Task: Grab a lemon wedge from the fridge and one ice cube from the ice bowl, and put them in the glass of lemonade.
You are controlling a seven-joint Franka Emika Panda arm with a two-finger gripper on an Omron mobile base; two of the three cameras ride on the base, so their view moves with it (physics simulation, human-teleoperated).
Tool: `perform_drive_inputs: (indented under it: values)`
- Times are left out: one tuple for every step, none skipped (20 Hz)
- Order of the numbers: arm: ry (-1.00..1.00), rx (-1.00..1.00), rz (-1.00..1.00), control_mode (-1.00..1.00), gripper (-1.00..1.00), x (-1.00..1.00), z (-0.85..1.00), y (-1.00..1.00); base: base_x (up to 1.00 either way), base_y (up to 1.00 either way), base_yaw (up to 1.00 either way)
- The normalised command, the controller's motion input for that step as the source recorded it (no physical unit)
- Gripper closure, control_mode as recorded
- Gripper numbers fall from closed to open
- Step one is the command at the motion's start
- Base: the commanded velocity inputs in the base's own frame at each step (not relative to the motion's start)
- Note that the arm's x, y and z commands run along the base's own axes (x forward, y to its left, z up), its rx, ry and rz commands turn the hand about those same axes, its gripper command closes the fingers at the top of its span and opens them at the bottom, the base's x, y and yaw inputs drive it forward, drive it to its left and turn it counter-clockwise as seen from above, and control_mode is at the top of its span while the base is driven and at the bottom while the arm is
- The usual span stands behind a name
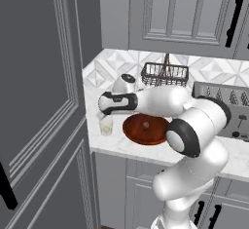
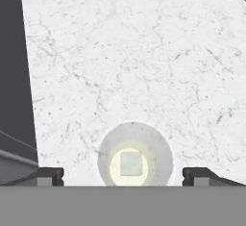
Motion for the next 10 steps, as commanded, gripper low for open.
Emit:
perform_drive_inputs:
  values:
    - [-0.15,0.04,0.00,-1.00,-1.00,-0.37,0.00,-0.09,0.00,0.00,0.00]
    - [-0.10,0.03,0.00,-1.00,-1.00,-0.29,0.00,-0.16,0.00,0.00,0.00]
    - [-0.06,0.01,0.00,-1.00,-1.00,-0.26,0.00,-0.11,0.00,0.00,0.00]
    - [-0.02,0.00,0.00,-1.00,-1.00,-0.11,0.00,-0.14,0.00,0.00,0.00]
    - [-0.02,0.00,0.00,-1.00,-1.00,-0.14,0.00,-0.19,0.00,0.00,0.00]
    - [-0.03,0.01,0.00,-1.00,-1.00,-0.19,0.00,-0.19,0.00,0.00,0.00]
    - [-0.03,0.02,0.00,-1.00,-1.00,-0.19,0.00,-0.21,0.00,0.00,0.00]
    - [0.00,0.00,0.00,-1.00,-1.00,-0.10,0.00,-0.33,0.00,0.00,0.00]
    - [0.00,0.01,0.00,-1.00,-1.00,0.00,0.00,-0.49,0.00,0.00,0.00]
    - [0.00,0.05,0.00,-1.00,-1.00,0.00,0.00,-0.63,0.00,0.00,0.00]
